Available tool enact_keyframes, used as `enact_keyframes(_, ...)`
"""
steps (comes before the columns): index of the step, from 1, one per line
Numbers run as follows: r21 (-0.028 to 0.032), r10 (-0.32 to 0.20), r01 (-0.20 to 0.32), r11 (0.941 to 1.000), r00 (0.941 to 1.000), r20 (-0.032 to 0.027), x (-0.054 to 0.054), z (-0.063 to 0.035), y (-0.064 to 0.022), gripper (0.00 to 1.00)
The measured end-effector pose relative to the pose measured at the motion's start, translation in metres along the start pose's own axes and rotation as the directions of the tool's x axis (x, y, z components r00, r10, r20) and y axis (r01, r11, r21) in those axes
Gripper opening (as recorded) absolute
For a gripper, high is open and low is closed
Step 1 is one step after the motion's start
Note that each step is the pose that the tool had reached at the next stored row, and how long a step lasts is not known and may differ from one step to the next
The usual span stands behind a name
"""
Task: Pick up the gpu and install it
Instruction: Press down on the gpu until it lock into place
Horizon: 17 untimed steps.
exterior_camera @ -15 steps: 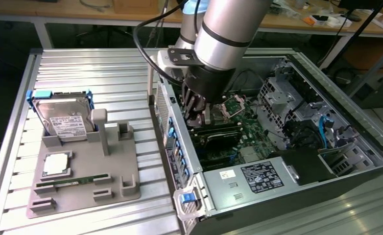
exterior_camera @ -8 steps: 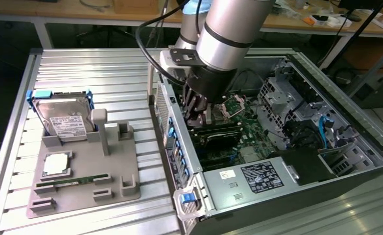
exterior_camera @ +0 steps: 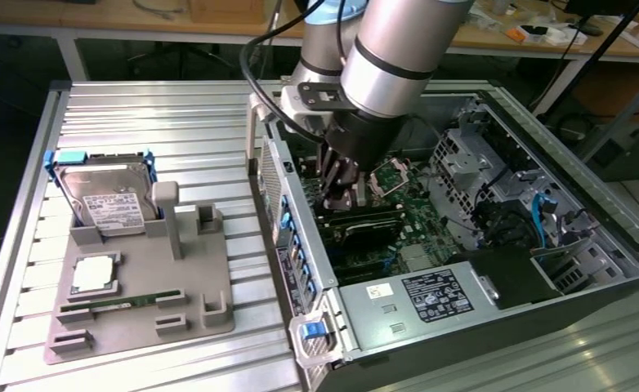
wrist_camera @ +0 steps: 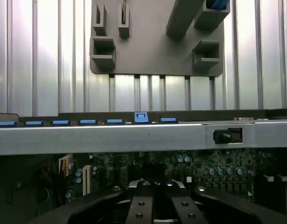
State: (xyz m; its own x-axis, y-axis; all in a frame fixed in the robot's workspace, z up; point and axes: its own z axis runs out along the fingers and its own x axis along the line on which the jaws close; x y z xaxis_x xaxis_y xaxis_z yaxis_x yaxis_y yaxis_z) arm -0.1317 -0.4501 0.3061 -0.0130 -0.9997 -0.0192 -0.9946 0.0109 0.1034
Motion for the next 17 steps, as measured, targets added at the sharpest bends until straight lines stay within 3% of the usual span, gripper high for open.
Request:
enact_keyframes(6, 0.0127, -0.001, 0.001, 0.9999, 1.0, 0.0003, -0.0001, 0.0011, -0.0092, 0.11)
enact_keyframes(17, 0.0131, -0.001, 0.001, 0.9999, 1.0, 0.0001, -0.0001, 0.0033, -0.0114, 0.11)
